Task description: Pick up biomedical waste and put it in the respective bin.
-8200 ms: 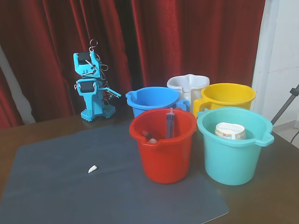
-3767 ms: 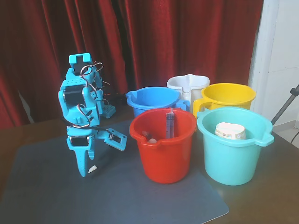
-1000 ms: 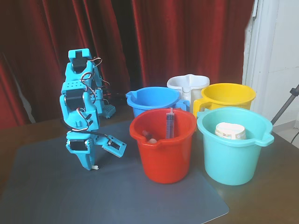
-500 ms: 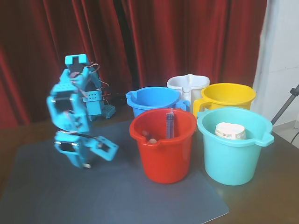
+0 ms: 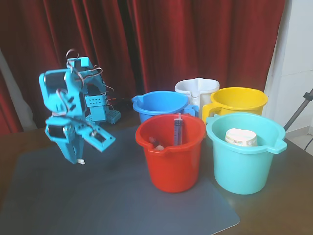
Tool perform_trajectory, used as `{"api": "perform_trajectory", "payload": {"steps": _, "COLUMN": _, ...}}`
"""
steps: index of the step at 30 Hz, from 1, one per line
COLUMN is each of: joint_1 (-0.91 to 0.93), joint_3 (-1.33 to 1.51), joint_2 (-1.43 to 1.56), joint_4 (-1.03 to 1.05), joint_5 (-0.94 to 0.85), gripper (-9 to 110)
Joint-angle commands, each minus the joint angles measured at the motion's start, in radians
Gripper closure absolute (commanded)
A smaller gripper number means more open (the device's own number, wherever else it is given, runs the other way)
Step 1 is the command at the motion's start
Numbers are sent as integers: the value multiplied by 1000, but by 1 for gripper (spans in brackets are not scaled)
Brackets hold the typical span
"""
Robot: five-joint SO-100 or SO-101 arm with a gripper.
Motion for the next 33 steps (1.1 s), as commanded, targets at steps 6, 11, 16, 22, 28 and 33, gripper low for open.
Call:
{"api": "perform_trajectory", "payload": {"steps": 6, "joint_1": -95, "joint_3": -308, "joint_2": 46, "joint_4": 342, "joint_5": 178, "gripper": 102}}
{"api": "perform_trajectory", "payload": {"steps": 11, "joint_1": -233, "joint_3": -374, "joint_2": 117, "joint_4": 341, "joint_5": 345, "gripper": 102}}
{"api": "perform_trajectory", "payload": {"steps": 16, "joint_1": -382, "joint_3": -376, "joint_2": 210, "joint_4": 276, "joint_5": 558, "gripper": 102}}
{"api": "perform_trajectory", "payload": {"steps": 22, "joint_1": -511, "joint_3": -376, "joint_2": 295, "joint_4": 201, "joint_5": 727, "gripper": 102}}
{"api": "perform_trajectory", "payload": {"steps": 28, "joint_1": -689, "joint_3": -376, "joint_2": 342, "joint_4": 80, "joint_5": 948, "gripper": 102}}
{"api": "perform_trajectory", "payload": {"steps": 33, "joint_1": -795, "joint_3": -376, "joint_2": 333, "joint_4": -95, "joint_5": 971, "gripper": 102}}
